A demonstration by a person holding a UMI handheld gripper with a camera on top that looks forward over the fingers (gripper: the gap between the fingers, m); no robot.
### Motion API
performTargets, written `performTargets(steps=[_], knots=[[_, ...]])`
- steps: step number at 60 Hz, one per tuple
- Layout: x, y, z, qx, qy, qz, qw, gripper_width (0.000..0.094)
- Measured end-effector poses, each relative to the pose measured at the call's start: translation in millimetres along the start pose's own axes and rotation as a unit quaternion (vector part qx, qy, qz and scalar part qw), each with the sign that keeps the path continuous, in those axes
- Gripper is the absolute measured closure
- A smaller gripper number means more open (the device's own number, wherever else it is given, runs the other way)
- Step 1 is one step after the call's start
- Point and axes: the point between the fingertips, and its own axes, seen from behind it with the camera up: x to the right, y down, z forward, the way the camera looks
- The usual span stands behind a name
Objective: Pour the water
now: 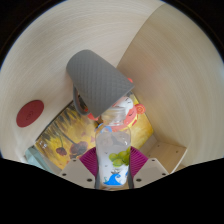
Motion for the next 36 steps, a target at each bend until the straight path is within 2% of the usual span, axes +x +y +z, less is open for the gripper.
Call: performTargets(steps=[7, 14, 21, 29, 32, 36], knots=[[1.2, -0.2, -0.9, 0.001, 0.004, 0.012, 1.0, 0.0553], [10.0, 16.9, -1.8, -0.016, 0.012, 0.075, 0.997, 0.0553], [17.9, 52.7, -4.7, -0.061, 0.01, 0.238, 0.969, 0.0552], [17.5, 100.6, -8.0, -0.092, 0.014, 0.452, 0.887, 0.055], [13.3, 112.9, -13.5, -0.118, 0.021, 0.54, 0.833, 0.055], [-1.0, 132.2, -14.4, -0.124, 0.014, 0.662, 0.739, 0.0549]])
